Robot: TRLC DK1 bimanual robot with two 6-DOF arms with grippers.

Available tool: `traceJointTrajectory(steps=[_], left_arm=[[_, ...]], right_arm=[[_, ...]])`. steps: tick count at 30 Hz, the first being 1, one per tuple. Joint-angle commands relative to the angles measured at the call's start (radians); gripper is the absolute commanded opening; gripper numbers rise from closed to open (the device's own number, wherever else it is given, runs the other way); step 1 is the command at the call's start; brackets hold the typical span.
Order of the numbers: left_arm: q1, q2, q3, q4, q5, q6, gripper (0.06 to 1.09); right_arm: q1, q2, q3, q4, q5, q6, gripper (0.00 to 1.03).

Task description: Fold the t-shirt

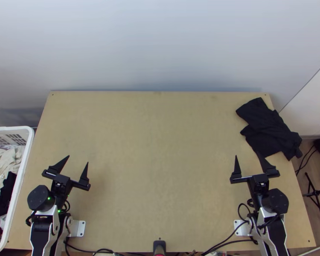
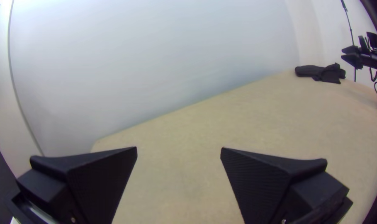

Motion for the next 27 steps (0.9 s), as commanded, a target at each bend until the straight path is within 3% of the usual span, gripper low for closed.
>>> traceJointTrajectory(steps=[1, 5, 12, 27], left_arm=[[-0.003, 0.001, -0.001, 0.003, -0.002, 0.005, 1.04], [0.006, 0.001, -0.001, 0.003, -0.002, 0.01, 1.04], [0.006, 0.001, -0.001, 0.003, -0.002, 0.013, 1.04], [0.003, 0.001, -0.001, 0.006, -0.002, 0.018, 1.04]], right_arm=[[0.003, 0.0, 0.0, 0.0, -0.001, 0.001, 0.99], [0.003, 0.0, 0.0, 0.0, -0.001, 0.004, 0.99], [0.01, -0.001, 0.0, 0.002, -0.001, 0.116, 0.99], [0.012, -0.003, 0.0, 0.006, 0.001, 0.107, 0.99]])
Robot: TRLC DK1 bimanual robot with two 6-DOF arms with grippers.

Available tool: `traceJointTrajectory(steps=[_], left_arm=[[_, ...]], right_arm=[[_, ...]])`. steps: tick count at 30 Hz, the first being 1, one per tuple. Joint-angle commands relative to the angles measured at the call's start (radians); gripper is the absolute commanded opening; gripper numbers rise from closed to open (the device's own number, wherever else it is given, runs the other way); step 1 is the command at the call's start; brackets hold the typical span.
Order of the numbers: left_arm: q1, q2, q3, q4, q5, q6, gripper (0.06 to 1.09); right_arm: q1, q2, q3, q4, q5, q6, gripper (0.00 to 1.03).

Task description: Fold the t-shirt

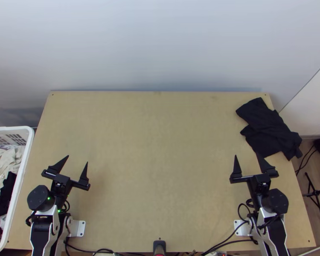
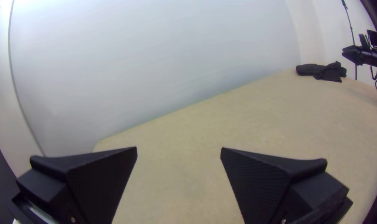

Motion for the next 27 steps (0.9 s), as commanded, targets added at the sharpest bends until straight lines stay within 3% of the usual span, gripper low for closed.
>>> traceJointTrajectory(steps=[1, 2, 5, 11, 17, 20, 23, 27], left_arm=[[-0.011, 0.0, 0.0, 0.004, 0.001, 0.04, 1.04], [-0.015, 0.0, 0.0, 0.006, 0.001, 0.072, 1.04], [-0.005, 0.0, 0.005, 0.007, 0.001, 0.077, 1.04], [0.008, 0.04, 0.071, 0.032, -0.005, 0.072, 1.04], [0.204, 0.428, 0.27, 0.196, -0.014, 0.1, 1.04], [0.31, 0.562, 0.387, 0.185, -0.022, 0.089, 1.04], [0.434, 0.628, 0.488, 0.119, -0.023, 0.08, 1.04], [0.647, 0.698, 0.554, 0.105, -0.025, 0.078, 1.04]], right_arm=[[0.003, -0.002, 0.0, 0.016, 0.005, -0.054, 0.99], [0.005, -0.002, 0.0, 0.026, 0.02, -0.155, 0.99], [0.005, 0.0, 0.002, 0.022, 0.074, -0.207, 0.99], [-0.046, 0.003, 0.049, 0.135, 0.078, -0.212, 0.97], [-0.061, 0.178, 0.166, 0.213, 0.065, -0.206, 0.94], [-0.06, 0.342, 0.259, 0.216, 0.068, -0.2, 0.97], [-0.057, 0.543, 0.457, 0.068, 0.068, -0.126, 0.98], [-0.026, 0.771, 0.786, -0.253, 0.063, 0.034, 0.98]])
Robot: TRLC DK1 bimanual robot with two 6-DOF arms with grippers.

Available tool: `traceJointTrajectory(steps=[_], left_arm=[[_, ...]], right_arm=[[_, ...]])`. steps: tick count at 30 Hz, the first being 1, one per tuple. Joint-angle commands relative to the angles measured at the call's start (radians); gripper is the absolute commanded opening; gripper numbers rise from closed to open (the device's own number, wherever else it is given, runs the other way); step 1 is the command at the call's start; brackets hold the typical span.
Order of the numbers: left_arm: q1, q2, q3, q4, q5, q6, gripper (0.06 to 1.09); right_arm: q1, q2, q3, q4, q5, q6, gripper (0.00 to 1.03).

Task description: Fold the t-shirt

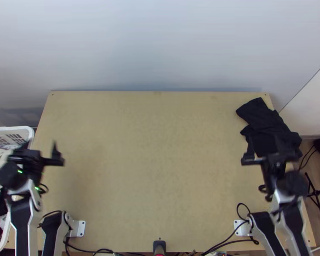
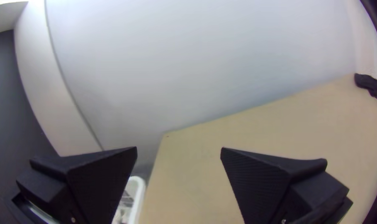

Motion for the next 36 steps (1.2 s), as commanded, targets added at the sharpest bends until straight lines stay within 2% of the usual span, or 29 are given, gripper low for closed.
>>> traceJointTrajectory(steps=[1, 3, 6, 9, 12, 13, 15, 17, 22, 27, 36], left_arm=[[0.342, 0.2, 0.161, -0.017, -0.005, 0.004, 1.04], [0.437, 0.263, 0.176, 0.002, -0.007, 0.023, 1.04], [0.514, 0.369, 0.171, 0.032, -0.007, 0.188, 1.01], [0.629, 0.507, 0.174, 0.19, -0.019, 0.225, 1.01], [0.684, 0.702, 0.26, 0.213, -0.078, 0.308, 1.01], [0.704, 0.772, 0.297, 0.21, -0.078, 0.353, 1.01], [0.726, 0.912, 0.374, 0.181, -0.078, 0.52, 1.01], [0.756, 1.047, 0.464, 0.137, -0.084, 0.569, 1.01], [0.807, 1.285, 0.671, -0.008, -0.084, 0.623, 1.01], [0.815, 1.404, 0.797, -0.126, -0.084, 0.638, 1.01], [0.824, 1.585, 0.891, -0.192, -0.194, 0.719, 1.01]], right_arm=[[0.035, 0.374, 0.473, -0.374, -0.001, 0.199, 0.98], [0.041, 0.434, 0.612, -0.495, -0.001, 0.266, 0.98], [0.061, 0.498, 0.79, -0.658, -0.004, 0.34, 0.98], [0.052, 0.554, 0.916, -0.784, -0.007, 0.34, 0.98], [0.064, 0.592, 0.994, -0.873, -0.007, 0.326, 0.98], [0.061, 0.606, 1.019, -0.896, -0.007, 0.309, 0.98], [0.053, 0.626, 1.071, -0.936, -0.006, 0.262, 0.98], [0.052, 0.638, 1.12, -0.951, -0.004, 0.239, 0.98], [0.049, 0.675, 1.185, -0.98, 0.002, 0.245, 0.98], [0.059, 0.672, 1.186, -0.992, -0.001, 0.317, 0.96], [0.055, 0.684, 1.178, -0.972, -0.009, 0.36, 0.96]])
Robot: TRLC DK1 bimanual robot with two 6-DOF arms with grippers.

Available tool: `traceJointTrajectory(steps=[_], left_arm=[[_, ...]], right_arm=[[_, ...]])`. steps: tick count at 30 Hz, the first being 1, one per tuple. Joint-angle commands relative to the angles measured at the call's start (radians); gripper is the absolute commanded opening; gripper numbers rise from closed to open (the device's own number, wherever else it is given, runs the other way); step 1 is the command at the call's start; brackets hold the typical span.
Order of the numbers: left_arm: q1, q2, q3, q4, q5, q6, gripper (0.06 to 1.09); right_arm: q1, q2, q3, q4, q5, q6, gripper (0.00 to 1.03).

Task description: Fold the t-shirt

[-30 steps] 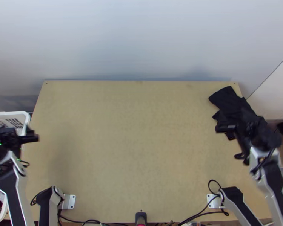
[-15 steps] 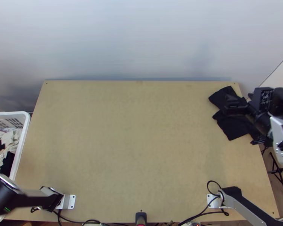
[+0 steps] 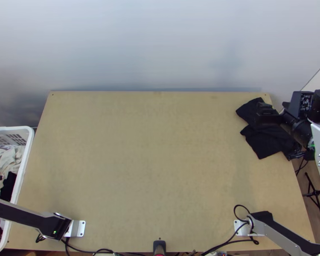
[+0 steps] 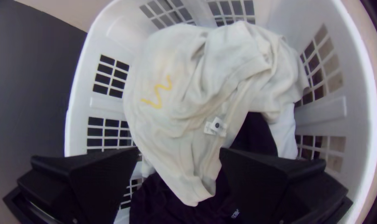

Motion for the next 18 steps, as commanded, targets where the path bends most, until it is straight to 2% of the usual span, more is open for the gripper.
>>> traceJointTrajectory(steps=[1, 6, 8, 10, 13, 16, 18], left_arm=[[0.019, 0.154, 0.092, -0.056, -0.078, 0.069, 1.01], [0.032, 0.2, 0.135, -0.056, -0.103, 0.077, 1.0], [0.033, 0.21, 0.144, -0.056, -0.104, 0.075, 0.94], [0.035, 0.224, 0.144, -0.047, -0.107, 0.075, 0.92], [0.033, 0.236, 0.147, -0.03, -0.107, 0.049, 0.82], [0.032, 0.249, 0.145, -0.031, -0.107, 0.035, 0.78], [0.032, 0.269, 0.147, -0.031, -0.109, 0.034, 0.62]], right_arm=[[-0.002, 0.017, 0.01, 0.007, -0.005, 0.025, 0.96], [-0.003, 0.037, 0.008, 0.009, -0.005, 0.022, 0.96], [-0.002, 0.043, 0.007, 0.012, -0.005, 0.021, 0.96], [0.0, 0.049, 0.008, 0.013, -0.005, 0.021, 0.96], [0.001, 0.056, 0.012, 0.015, -0.005, 0.022, 0.96], [0.001, 0.056, 0.016, 0.016, -0.005, 0.021, 0.96], [0.001, 0.054, 0.016, 0.016, -0.005, 0.019, 0.96]])
